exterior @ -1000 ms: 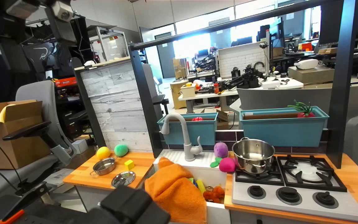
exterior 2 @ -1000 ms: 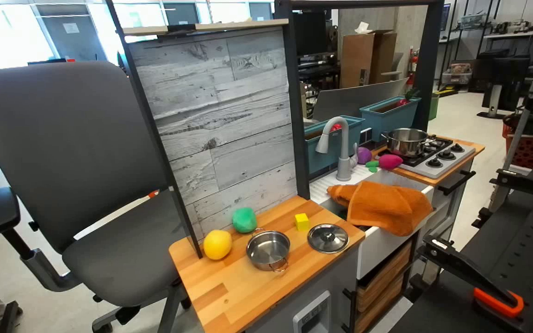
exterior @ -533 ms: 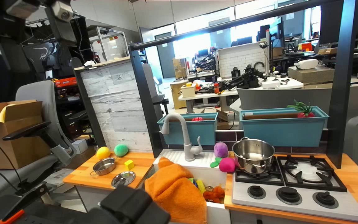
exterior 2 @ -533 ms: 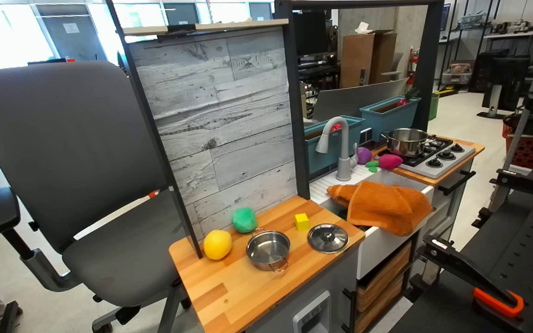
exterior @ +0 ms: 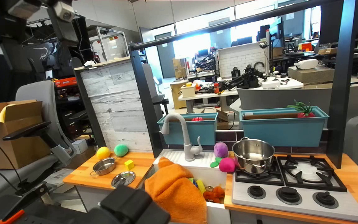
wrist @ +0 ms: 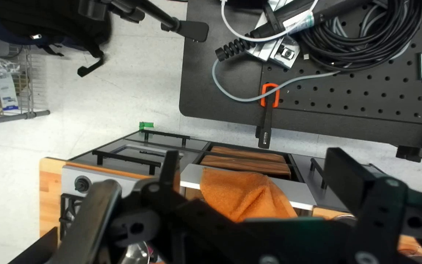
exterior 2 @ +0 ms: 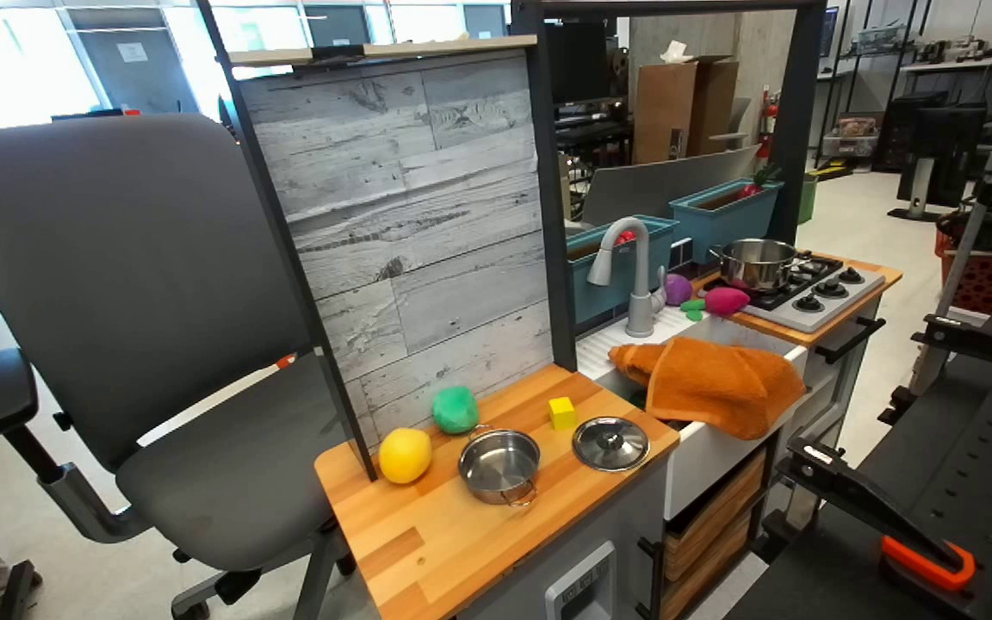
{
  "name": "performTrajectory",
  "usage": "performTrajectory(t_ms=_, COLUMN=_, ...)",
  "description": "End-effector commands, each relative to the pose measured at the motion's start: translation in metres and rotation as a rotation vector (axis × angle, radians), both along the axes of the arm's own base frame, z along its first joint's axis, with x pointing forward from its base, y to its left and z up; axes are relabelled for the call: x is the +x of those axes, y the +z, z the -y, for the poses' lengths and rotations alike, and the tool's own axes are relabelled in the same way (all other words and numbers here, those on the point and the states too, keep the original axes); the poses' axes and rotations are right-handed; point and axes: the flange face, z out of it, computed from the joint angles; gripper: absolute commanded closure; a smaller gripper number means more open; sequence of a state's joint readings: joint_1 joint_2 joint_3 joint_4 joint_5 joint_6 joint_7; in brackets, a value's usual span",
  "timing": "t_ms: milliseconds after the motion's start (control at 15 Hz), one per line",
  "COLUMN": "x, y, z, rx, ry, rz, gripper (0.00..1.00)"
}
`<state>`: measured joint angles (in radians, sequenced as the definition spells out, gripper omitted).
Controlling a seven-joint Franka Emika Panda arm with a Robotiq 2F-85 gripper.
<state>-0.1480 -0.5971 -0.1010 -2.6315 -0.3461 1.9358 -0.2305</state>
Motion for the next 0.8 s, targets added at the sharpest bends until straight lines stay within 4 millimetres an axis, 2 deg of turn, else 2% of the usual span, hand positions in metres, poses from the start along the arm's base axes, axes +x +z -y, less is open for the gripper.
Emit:
performTrajectory(t_ms=0, x=0.040, y=-0.016, z=0.001, rx=-0.020, ry=0.169, rz=0.084, gripper=0.00)
performTrajectory(t_ms=200, x=0.098, y=-0.034, z=-0.022, rx=-0.015, ry=0.340, rz=0.114, gripper=0.00)
performTrajectory(t_ms=400, x=0.148, y=-0.058, z=-0.058, rx=-0.035, ry=0.447, rz=0.019, gripper=0.00)
performTrajectory(t_ms=600, x=0.199, y=-0.086, z=-0.094, rx=-0.053, ry=0.492, rz=-0.089, gripper=0.00)
performTrajectory(t_ms=733, x=0.224, y=-0.110, z=-0.116, rx=-0.029, ry=0.467, rz=-0.163, gripper=0.00)
